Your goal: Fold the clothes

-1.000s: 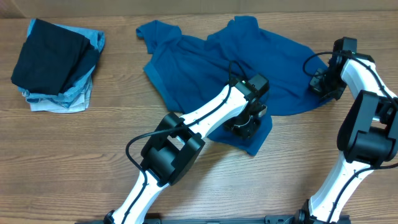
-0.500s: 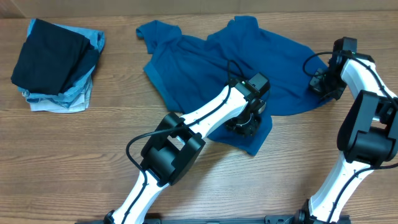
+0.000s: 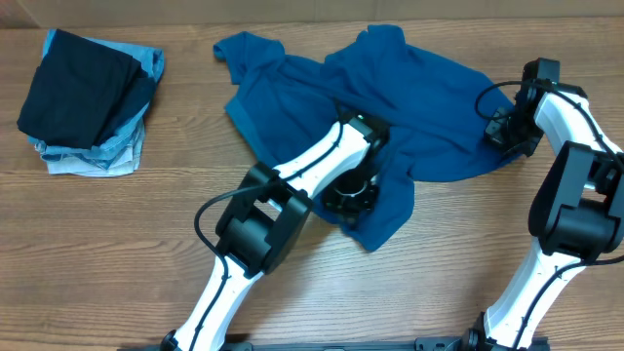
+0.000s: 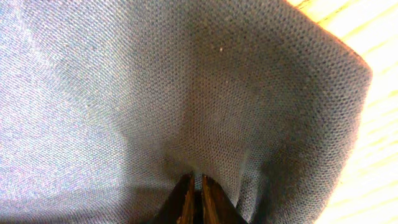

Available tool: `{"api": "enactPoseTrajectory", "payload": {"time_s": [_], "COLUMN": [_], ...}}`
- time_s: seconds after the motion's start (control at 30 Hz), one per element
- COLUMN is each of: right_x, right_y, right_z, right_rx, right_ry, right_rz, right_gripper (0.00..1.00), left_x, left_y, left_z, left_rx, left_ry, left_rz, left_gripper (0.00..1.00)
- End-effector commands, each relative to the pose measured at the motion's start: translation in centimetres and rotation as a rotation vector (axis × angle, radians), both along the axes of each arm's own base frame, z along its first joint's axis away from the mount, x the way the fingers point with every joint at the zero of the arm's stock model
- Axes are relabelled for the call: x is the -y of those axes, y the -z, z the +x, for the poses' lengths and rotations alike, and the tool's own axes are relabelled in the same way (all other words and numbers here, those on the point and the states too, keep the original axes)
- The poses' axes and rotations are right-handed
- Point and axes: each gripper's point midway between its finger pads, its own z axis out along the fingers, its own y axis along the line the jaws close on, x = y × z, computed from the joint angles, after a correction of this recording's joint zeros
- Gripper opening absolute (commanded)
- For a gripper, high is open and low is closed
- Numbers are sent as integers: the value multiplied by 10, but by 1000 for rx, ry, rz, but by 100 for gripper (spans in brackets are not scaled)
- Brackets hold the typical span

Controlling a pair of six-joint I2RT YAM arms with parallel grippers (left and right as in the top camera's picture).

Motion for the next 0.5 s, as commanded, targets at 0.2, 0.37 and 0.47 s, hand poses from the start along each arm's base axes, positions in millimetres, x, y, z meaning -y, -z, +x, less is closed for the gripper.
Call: {"api": "enactPoseTrajectory", "payload": {"time_s": [0.2,0.37,0.47], "right_x": [5,5,5], "right_y": [41,41,41], "right_z": [-27,-28,-28], "right_rx": [-130,-132,-132], "right_ry": [-64,-64,-64], "right_rz": [-33,-32,-32], "right_gripper": [12,16,18], "left_x": [-86,-96,-89], "left_y": [18,-4,-29], "left_z": [12,28,44], "left_rx": [8,23,103], "left_ry": [56,-12,-36], "left_rz": [288,254,197], "left_gripper": [4,4,4]}}
